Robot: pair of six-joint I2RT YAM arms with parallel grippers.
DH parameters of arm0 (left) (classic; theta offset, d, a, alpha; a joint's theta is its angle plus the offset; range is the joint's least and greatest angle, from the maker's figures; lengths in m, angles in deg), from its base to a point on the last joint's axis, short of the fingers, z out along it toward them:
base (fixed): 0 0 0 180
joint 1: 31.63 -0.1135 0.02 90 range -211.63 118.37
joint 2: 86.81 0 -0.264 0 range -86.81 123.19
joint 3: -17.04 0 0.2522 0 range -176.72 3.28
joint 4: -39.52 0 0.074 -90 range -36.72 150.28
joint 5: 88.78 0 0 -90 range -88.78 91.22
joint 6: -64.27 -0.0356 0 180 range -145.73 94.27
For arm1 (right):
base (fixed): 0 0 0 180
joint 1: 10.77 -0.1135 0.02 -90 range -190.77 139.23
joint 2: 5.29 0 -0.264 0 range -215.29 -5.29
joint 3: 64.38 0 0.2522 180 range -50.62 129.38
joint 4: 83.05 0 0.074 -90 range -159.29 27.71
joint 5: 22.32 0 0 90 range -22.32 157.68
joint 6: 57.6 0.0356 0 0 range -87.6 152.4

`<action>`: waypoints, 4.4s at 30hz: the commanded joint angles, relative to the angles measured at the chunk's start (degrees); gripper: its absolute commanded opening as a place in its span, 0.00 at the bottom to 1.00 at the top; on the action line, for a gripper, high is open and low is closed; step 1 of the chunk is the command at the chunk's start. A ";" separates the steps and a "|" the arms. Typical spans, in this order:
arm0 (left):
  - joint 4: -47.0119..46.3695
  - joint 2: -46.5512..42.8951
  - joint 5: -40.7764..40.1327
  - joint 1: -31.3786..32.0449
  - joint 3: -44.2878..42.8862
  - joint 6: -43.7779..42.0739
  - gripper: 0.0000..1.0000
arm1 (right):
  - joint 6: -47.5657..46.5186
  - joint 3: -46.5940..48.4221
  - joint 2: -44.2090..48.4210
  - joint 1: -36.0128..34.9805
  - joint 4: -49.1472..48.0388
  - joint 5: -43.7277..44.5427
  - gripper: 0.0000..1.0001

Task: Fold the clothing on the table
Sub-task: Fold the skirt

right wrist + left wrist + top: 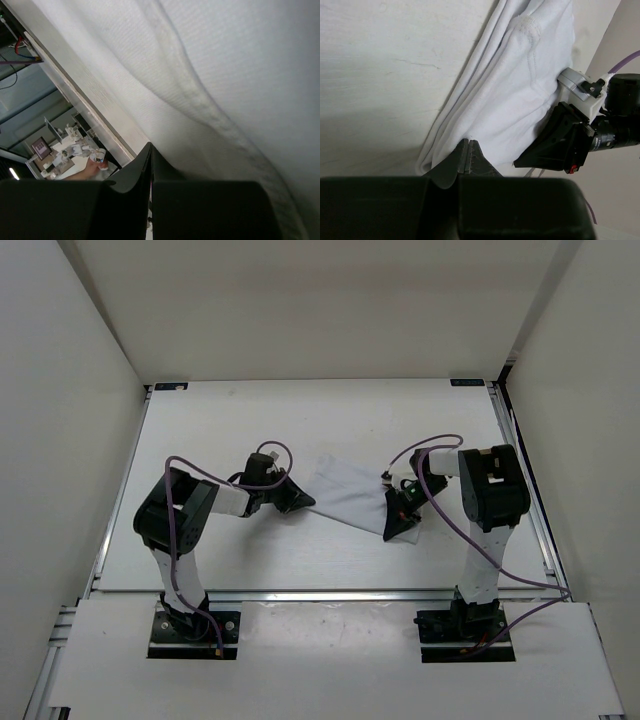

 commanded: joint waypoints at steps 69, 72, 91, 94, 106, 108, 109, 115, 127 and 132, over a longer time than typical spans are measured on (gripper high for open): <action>40.72 -20.58 -19.78 -6.83 -11.34 -25.95 0.70 | 14.56 -5.74 33.91 -12.53 2.58 76.56 0.00; 39.48 -27.01 -19.17 -7.35 -9.41 -28.24 0.93 | 17.30 -4.94 36.10 -14.65 2.50 86.86 0.00; 45.46 -58.84 -16.18 -5.87 2.64 -37.21 0.99 | 20.11 0.71 49.97 -14.21 5.21 98.86 0.00; 47.22 -57.88 -16.26 -3.94 0.80 -36.86 0.99 | 22.57 -8.86 55.16 -15.10 8.55 94.12 0.00; 47.41 -49.97 -31.55 10.65 -0.62 -27.82 0.98 | 19.84 -23.15 58.09 -36.73 -6.30 115.88 0.00; 44.94 -48.65 -31.13 10.49 -0.26 -24.66 0.99 | 25.89 -16.49 54.85 -32.00 -2.02 111.98 0.00; 43.46 -48.04 -31.21 9.96 -0.35 -22.99 0.99 | 26.61 -13.15 53.61 -28.15 1.06 105.24 0.00; 40.46 -45.66 -29.54 7.85 -2.72 -22.18 0.99 | 22.01 -8.90 52.18 -21.34 -1.33 85.09 0.00; 42.03 -37.15 -36.39 12.85 -7.20 -11.49 0.99 | -2.19 -11.27 51.41 -13.35 -43.93 35.02 0.36; 41.52 -30.81 -31.49 15.23 -7.21 -4.69 0.98 | -8.79 -9.78 46.66 -10.45 -24.96 22.65 0.59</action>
